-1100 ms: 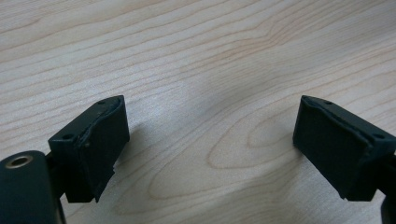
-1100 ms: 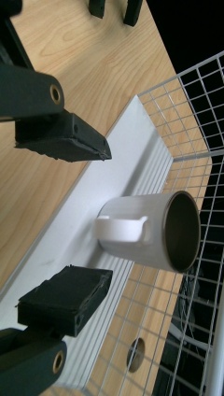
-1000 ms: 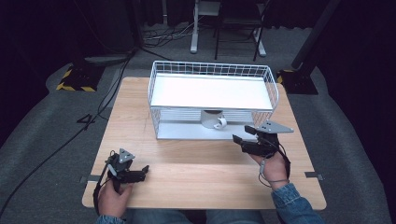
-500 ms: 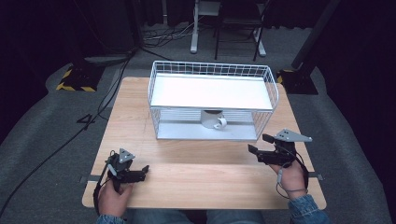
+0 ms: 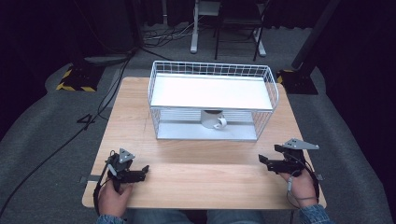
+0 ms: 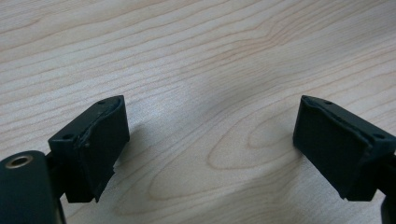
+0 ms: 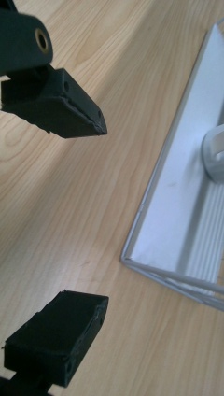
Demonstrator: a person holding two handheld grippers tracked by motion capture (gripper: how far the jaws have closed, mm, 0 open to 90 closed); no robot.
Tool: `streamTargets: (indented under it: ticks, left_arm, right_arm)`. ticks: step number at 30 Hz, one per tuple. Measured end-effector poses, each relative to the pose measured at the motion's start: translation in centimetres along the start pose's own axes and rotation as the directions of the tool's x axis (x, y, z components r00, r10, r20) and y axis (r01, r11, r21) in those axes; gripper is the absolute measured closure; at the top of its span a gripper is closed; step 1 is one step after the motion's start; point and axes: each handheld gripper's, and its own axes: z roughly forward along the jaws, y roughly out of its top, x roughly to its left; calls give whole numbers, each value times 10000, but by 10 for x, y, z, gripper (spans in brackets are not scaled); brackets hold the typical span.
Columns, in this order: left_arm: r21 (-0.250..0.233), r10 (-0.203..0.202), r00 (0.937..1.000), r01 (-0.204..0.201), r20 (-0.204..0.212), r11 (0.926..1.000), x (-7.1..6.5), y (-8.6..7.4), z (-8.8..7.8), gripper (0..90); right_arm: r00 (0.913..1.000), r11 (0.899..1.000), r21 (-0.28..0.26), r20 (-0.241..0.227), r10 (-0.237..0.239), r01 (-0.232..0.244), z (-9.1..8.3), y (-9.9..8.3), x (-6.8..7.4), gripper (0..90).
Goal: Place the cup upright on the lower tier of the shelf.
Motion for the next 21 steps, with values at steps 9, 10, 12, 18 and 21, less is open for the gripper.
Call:
streamTargets:
  ticks: [9,10,12,18,21]
  left_arm:
    - [-2,-1,10000,1,2,10000,0,0,0,110]
    - [-2,-4,10000,4,1,10000,0,0,0,110]
    - [0,1,10000,-1,1,10000,0,0,0,110]
    - [1,1,10000,-1,-1,10000,0,0,0,110]
    - [-2,-1,10000,1,-1,10000,0,0,0,110]
  right_arm:
    - [9998,9975,691,125,166,-174,8,-19,-7,149]
    - [9998,9972,726,141,156,-166,9,-22,-8,149]
    - [9997,9967,802,202,144,-160,10,-26,-9,147]
    - [9995,9937,1119,313,69,-103,15,-37,-10,147]
    - [9995,9925,1223,311,39,-77,17,-41,-11,147]
